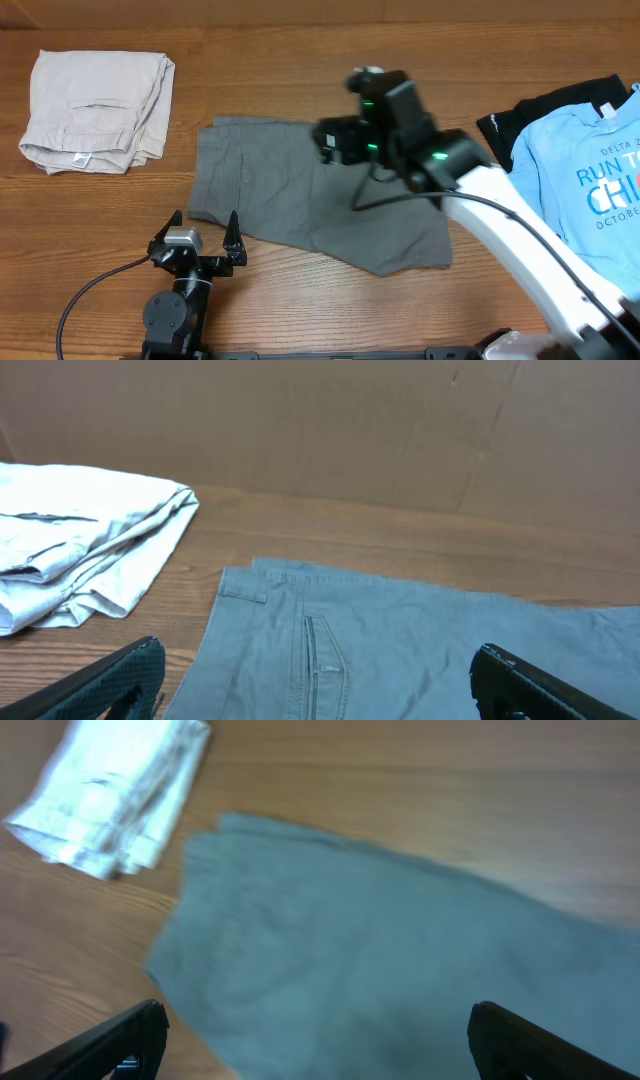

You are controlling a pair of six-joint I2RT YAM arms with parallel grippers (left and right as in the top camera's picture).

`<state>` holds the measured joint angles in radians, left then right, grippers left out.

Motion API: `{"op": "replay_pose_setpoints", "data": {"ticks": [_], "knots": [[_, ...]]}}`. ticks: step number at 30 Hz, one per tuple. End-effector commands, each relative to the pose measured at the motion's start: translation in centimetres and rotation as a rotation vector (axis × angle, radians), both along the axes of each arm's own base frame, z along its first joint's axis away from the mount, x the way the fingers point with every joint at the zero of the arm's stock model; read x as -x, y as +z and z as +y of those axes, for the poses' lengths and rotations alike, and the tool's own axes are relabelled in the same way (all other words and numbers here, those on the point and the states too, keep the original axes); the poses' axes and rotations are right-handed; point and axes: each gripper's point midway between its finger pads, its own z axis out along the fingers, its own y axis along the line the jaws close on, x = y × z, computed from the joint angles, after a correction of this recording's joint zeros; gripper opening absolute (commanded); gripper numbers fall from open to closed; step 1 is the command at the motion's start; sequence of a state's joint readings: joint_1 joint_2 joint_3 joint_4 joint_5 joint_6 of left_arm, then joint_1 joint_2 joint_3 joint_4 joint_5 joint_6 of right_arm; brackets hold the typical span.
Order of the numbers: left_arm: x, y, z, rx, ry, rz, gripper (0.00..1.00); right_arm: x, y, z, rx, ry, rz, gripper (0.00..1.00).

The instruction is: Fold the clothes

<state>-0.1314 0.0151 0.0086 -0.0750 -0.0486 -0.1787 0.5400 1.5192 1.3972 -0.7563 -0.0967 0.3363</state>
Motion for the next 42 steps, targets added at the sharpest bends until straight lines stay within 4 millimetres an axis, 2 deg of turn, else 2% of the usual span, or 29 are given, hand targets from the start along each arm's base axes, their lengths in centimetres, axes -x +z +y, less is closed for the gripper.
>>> {"op": "replay_pose_setpoints", "data": {"ticks": [1,4,9,14,22,27,29,31,32,33,36,37,42], "knots": [[0.0,0.1,-0.1,-0.021,-0.007,-0.012,1.0,1.4,0.4,-3.3,0.038,-0.051,0.06,1.0],[0.0,0.1,-0.1,-0.021,-0.007,-0.012,1.0,3.1,-1.4,-5.4,0.098,-0.079,0.172,1.0],[0.0,0.1,-0.1,-0.021,-0.007,-0.012,1.0,4.8,-3.4,-7.7,0.215,-0.122,0.268,1.0],[0.0,0.1,-0.1,-0.021,-0.007,-0.012,1.0,6.5,-4.5,-10.5,0.306,-0.211,0.359,1.0],[0.0,0.1,-0.1,-0.021,-0.007,-0.012,1.0,7.2,-5.1,-14.0,0.298,-0.362,0.462,1.0],[0.0,0.1,-0.1,-0.021,-0.007,-0.012,1.0,8.1,-6.8,-16.2,0.304,-0.425,0.543,1.0],[0.0,0.1,-0.1,-0.02,-0.007,-0.012,1.0,8.6,-7.8,-16.8,0.3,-0.441,0.579,0.91],[0.0,0.1,-0.1,-0.021,-0.007,-0.012,1.0,9.0,-8.8,-16.8,0.285,-0.441,0.605,0.77],[0.0,0.1,-0.1,-0.021,-0.007,-0.012,1.0,9.4,-9.7,-16.5,0.262,-0.431,0.63,0.64],[0.0,0.1,-0.1,-0.021,-0.007,-0.012,1.0,9.6,-10.2,-16.3,0.256,-0.426,0.64,0.56],[0.0,0.1,-0.1,-0.02,-0.007,-0.012,1.0,10.7,-12.6,-15.9,0.237,-0.413,0.69,0.14],[0.0,0.1,-0.1,-0.021,-0.007,-0.012,1.0,11.1,-13.2,-15.9,0.236,-0.422,0.706,0.06],[0.0,0.1,-0.1,-0.02,-0.007,-0.012,1.0,14.2,-17.2,-16.2,0.242,-0.448,0.803,0.04]]}}
